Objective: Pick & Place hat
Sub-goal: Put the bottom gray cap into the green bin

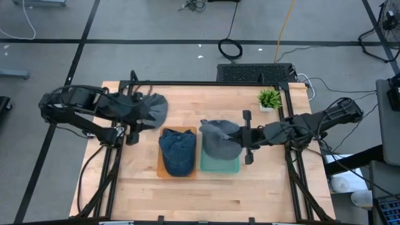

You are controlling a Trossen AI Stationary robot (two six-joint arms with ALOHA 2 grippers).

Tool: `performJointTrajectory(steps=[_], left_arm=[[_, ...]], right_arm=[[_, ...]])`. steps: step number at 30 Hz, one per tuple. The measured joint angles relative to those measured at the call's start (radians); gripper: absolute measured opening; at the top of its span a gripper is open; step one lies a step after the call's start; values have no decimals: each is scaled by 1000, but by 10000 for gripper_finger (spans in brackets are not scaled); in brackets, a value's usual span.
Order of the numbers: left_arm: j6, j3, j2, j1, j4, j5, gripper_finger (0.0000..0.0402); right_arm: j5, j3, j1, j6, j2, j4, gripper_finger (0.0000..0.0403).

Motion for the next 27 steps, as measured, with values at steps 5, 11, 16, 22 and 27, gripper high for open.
performJointTrajectory(steps=[5,11,16,22,27], left_arm=[[-35,0,-56,0,-13,-20,141],[-98,0,-108,0,-51,-39,141],[-99,0,-121,0,-57,-39,141],[-94,0,-123,0,-69,-39,141],[-93,0,-123,0,-76,-39,141]], right_arm=[[28,36,23,-36,15,-3,0],[31,41,22,-69,16,-21,0],[49,42,20,-87,48,-21,0],[49,41,8,-58,104,-41,0],[49,41,-6,-41,151,-31,0]])
